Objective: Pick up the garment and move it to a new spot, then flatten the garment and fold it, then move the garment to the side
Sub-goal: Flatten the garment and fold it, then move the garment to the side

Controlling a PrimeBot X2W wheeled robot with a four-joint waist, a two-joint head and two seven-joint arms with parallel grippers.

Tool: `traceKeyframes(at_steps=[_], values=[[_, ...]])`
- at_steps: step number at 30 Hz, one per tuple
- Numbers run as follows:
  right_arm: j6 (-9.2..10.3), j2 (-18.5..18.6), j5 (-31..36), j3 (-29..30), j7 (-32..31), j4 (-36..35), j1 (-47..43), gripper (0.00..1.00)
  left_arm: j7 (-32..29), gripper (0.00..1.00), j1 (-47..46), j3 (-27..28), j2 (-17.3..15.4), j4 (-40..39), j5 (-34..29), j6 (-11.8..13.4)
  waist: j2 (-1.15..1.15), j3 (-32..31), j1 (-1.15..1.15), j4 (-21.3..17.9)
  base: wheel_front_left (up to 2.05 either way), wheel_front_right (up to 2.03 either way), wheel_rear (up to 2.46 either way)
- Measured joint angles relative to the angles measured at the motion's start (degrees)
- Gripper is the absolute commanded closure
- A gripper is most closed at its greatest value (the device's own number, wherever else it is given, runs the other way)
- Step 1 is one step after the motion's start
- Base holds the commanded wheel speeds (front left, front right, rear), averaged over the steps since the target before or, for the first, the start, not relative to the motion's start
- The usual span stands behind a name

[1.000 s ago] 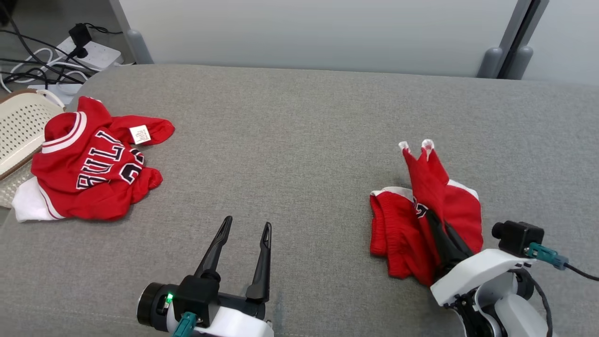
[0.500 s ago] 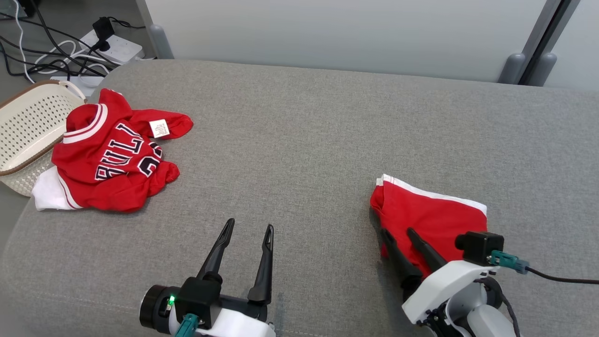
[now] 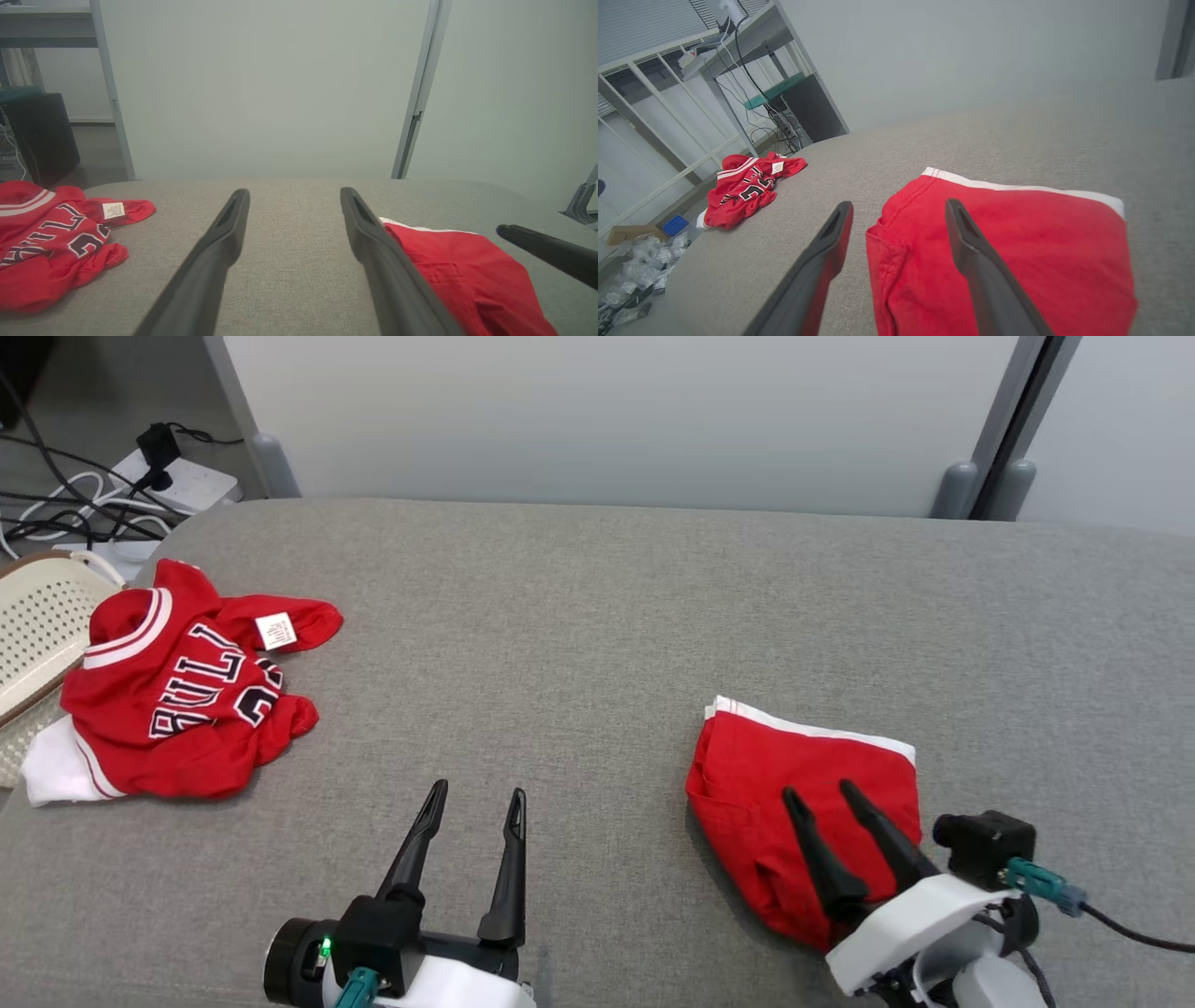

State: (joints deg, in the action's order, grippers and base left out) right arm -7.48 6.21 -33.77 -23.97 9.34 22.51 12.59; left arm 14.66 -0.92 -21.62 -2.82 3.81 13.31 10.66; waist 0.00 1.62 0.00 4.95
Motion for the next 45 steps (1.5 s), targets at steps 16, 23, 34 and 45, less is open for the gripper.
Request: traceKeyframes(at_steps=[16, 23, 34, 45], values=[[-0.01, 0.73, 17.01, 17.23, 4.82, 0.56, -0.76, 0.00, 0.00, 0.00, 1.24, 3.55, -0.02, -0.41, 0.34, 0.57, 0.00, -2.17, 0.00, -8.39, 0.00, 0.00, 0.00], [0.00, 0.85, 17.90, 18.69, 4.87, -3.75, -6.76, 0.00, 0.00, 0.00, 2.65, 5.98, 0.03, 0.40, 0.30, 0.41, 0.00, -3.37, 0.00, -10.10, 0.00, 0.00, 0.00], [-0.01, 1.34, 14.43, 17.50, 4.88, -6.90, -10.96, 0.00, 0.00, 0.00, 6.23, 6.58, 0.01, 0.77, -0.21, -0.59, 0.00, -4.18, 0.00, -10.23, 0.00, 0.00, 0.00], [-0.01, 1.53, 14.05, 17.44, 4.88, -7.17, -11.99, 0.00, 0.00, 0.00, 6.66, 5.98, -0.01, 0.79, -0.69, -0.59, 0.00, -4.56, 0.00, -9.44, 0.00, 0.00, 0.00]])
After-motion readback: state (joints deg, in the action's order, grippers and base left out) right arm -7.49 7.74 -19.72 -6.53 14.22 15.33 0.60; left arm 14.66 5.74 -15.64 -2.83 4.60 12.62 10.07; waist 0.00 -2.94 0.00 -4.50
